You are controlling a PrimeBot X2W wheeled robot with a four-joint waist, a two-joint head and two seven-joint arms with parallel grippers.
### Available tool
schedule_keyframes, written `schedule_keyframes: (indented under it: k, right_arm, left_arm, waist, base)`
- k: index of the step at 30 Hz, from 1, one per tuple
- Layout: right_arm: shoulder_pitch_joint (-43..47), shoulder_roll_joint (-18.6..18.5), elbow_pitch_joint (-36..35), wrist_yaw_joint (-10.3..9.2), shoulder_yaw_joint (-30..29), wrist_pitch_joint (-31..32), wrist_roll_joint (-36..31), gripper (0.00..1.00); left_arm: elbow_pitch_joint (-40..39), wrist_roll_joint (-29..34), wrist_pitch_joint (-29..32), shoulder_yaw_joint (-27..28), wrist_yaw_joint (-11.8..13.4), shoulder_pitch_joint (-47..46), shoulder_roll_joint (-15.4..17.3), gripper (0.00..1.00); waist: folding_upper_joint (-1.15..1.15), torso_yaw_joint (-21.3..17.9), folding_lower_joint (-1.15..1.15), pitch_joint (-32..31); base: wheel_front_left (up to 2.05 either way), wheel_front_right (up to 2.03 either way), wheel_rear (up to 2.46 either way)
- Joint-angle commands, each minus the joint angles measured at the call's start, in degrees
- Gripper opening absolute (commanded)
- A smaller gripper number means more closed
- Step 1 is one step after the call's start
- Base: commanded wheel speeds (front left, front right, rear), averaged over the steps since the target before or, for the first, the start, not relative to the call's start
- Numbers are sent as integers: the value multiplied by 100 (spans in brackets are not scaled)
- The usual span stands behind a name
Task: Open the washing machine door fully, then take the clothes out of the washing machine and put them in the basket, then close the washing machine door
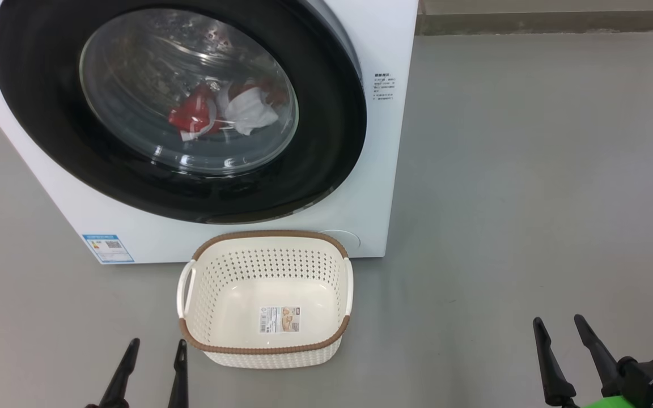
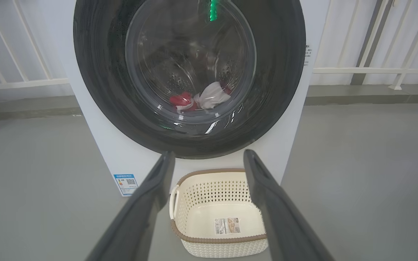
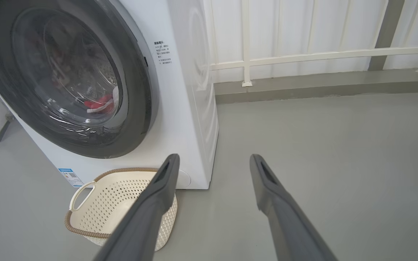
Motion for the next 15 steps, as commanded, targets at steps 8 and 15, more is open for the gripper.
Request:
schedule_keyframes:
  k: [8,15]
  right_arm:
    - [-16,-71,-264,3,-43,-186,-483,100]
    - [13,-64,-357,3,-264,-186,-312,100]
  left_arm:
    - [-179,520,-183,209,15,-55,77,100]
    - [-59,319,-183,386,-162,-63,0,100]
  waist:
    - [0,-3,0,35]
    - [0,3,-1,48]
  base:
    - [0,0,0]
    - [0,0,0]
